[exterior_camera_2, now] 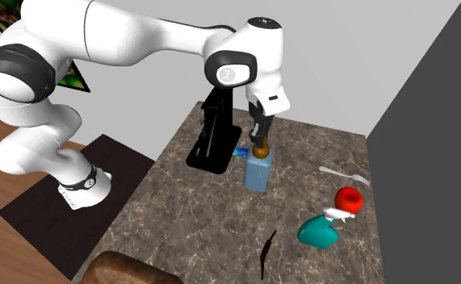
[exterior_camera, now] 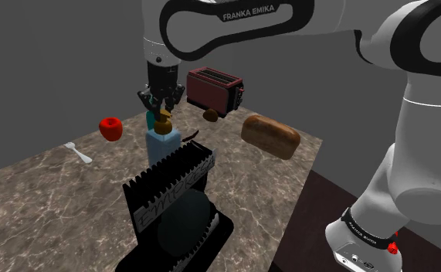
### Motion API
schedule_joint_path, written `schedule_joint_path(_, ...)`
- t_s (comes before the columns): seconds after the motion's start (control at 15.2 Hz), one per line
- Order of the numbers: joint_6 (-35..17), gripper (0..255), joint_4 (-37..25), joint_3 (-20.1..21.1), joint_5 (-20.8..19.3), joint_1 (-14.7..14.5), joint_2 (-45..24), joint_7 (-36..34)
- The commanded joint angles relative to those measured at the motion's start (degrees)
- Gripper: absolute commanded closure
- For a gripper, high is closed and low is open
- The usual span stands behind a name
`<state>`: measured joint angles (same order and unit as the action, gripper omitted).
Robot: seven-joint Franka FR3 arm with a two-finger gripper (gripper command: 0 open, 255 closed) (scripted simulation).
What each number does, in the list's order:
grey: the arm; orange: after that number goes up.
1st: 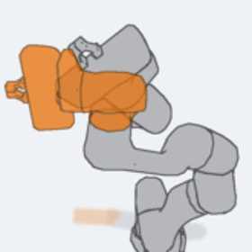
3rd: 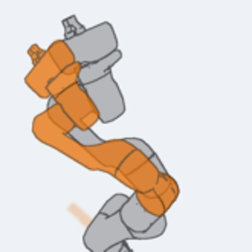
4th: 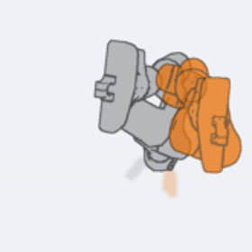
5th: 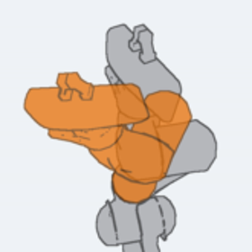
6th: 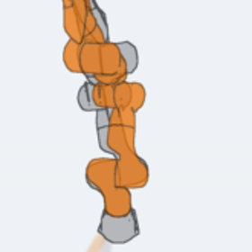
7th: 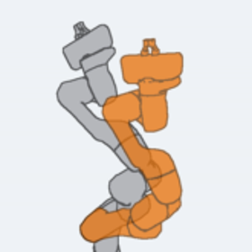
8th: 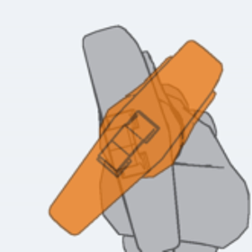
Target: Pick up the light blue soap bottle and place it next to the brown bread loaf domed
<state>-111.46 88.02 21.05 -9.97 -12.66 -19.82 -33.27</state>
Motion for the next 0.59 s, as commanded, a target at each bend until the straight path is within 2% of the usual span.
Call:
schedule_joint_path(0.0, 1.47, 255, -1.34, 0.06, 0.12, -0.06, 0.17, 0.15)
schedule_joint_path(0.53, 7.59, 255, -7.46, 0.25, 0.34, -0.48, 0.22, 0.61)
